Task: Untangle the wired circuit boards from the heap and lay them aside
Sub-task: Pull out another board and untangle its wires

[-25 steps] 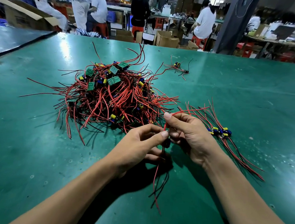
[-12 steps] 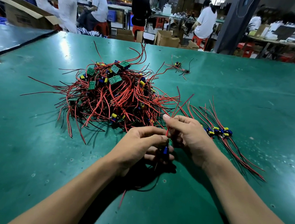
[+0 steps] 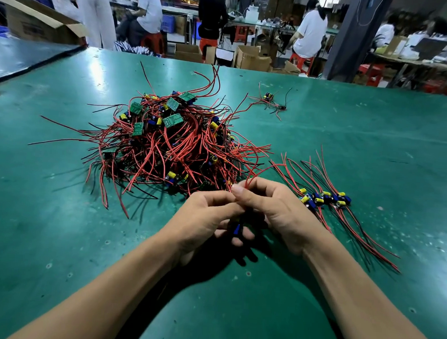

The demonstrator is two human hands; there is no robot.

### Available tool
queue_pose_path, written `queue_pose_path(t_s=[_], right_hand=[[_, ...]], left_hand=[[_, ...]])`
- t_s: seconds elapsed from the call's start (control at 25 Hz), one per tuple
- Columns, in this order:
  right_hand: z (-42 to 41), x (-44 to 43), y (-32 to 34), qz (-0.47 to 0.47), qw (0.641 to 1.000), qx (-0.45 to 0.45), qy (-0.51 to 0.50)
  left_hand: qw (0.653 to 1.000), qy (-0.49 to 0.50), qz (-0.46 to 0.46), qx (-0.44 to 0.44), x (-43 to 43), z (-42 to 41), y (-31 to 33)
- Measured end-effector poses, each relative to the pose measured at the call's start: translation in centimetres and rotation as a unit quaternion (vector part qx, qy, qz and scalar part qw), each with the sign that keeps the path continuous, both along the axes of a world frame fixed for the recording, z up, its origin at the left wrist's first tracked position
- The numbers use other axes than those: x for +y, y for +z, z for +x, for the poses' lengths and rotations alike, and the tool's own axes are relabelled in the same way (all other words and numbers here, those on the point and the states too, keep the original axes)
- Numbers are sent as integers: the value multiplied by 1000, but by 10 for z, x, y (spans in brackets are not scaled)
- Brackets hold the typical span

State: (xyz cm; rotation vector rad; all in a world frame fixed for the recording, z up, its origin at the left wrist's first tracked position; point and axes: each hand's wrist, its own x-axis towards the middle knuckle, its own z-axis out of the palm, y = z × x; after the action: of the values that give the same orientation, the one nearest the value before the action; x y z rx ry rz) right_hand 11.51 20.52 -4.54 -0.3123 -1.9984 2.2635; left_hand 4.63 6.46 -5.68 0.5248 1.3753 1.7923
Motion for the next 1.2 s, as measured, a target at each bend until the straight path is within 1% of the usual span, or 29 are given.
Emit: queue_pose_path(t_s=[0.12,0.24,0.4,0.56,0.64,0.72,0.8,0.84,0.92,0.96,1.0,1.04,1.08,1.16,1.2], right_hand=[[3,1,3,1,999,-27,37],[3,3,4,13,999,-17,28],[-2,7,-1,53,997,-2,-59],[-11,10,-4,19,990,7,-142],[-16,9,-4,-19,986,-5,-167],[-17,12,-1,-95,981,-23,-167],[-14,17,4,-209,970,-46,-117],[-11,21,6,-253,962,-56,-87],[-8,25,8,-289,954,-68,-48],[-7,24,7,-286,955,-72,-41],[-8,22,6,-263,961,-74,-43],[-9,19,4,-214,973,-73,-50],[-10,15,1,-147,985,-72,-53],[-9,5,-5,-22,997,-71,-32],[-8,1,-7,3,998,-67,-17]], left_hand=[[999,0,-16,47,0,0,-2],[999,4,-17,46,-1,-2,-2],[999,3,-20,24,-1,-3,0],[999,-5,-22,29,0,-2,1],[999,-7,-25,38,0,-2,1],[999,-14,-22,40,-1,-2,1],[999,-22,-19,39,0,-1,2],[999,-22,-18,37,0,0,2],[999,-17,-20,39,0,1,1],[999,-13,-22,42,0,1,1],[999,-5,-23,44,0,1,1],[999,5,-25,46,0,1,0],[998,17,-26,47,1,0,0],[998,37,-24,51,1,0,0],[998,42,-22,51,2,0,0]])
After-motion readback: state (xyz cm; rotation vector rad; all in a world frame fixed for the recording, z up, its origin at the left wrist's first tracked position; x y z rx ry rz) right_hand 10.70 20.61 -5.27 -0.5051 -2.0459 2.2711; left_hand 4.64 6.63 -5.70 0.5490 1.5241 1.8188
